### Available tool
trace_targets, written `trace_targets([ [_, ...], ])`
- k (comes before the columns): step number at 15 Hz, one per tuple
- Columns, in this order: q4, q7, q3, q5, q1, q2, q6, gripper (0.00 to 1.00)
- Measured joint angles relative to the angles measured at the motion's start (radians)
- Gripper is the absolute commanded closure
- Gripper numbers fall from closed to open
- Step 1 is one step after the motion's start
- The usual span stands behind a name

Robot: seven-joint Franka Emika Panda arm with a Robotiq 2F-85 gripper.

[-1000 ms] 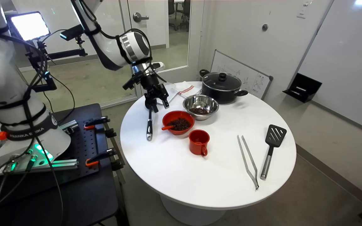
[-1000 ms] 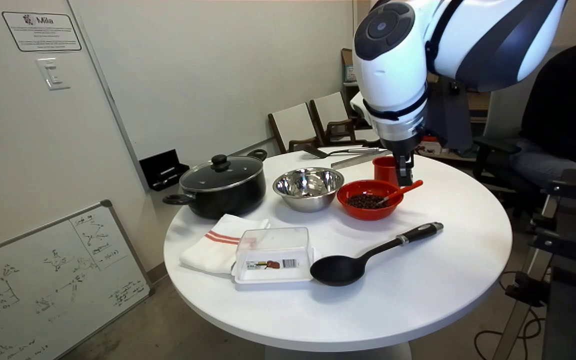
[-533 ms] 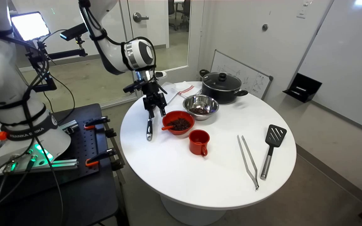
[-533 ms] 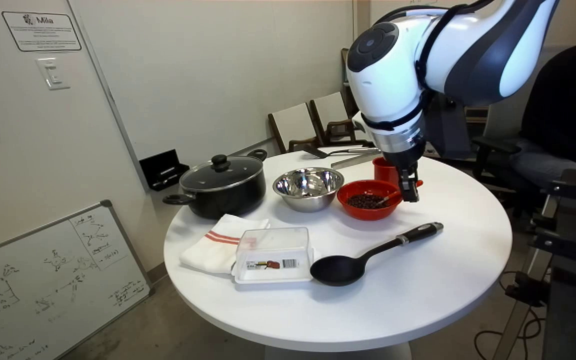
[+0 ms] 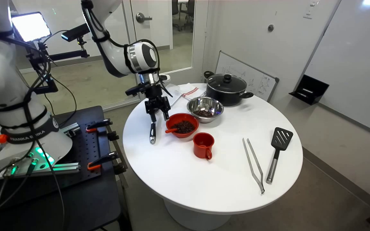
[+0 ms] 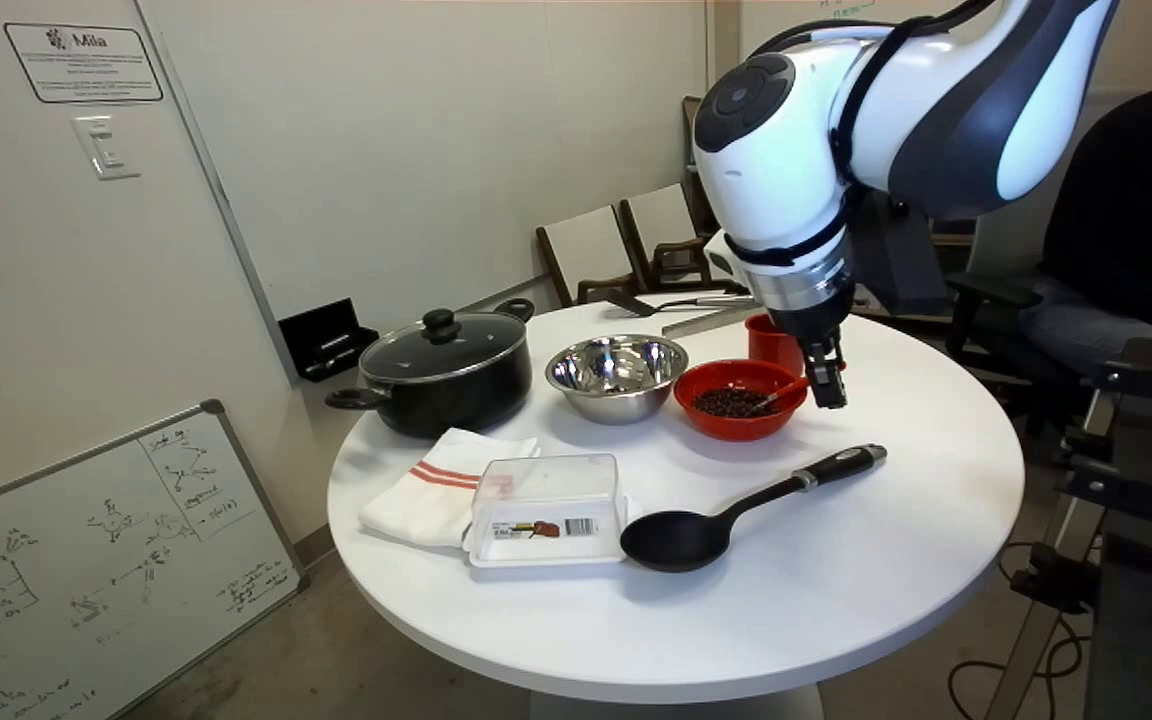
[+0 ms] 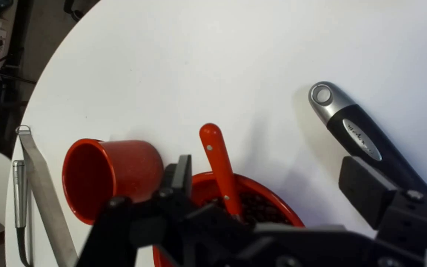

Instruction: Use the spoon to stir the contents in the red bowl then place the spoon in the red mug.

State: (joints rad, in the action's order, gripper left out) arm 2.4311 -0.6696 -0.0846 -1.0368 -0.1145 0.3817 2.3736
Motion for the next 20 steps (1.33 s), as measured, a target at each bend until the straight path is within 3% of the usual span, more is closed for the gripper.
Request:
trace_targets([
  [13,-0.026,0.005,0.03,-0.16,-0.002,0.062,0.013,0.0],
  [20,-0.079,0.005,0.046,-0.172,0.013,0.093,0.031,0.0],
])
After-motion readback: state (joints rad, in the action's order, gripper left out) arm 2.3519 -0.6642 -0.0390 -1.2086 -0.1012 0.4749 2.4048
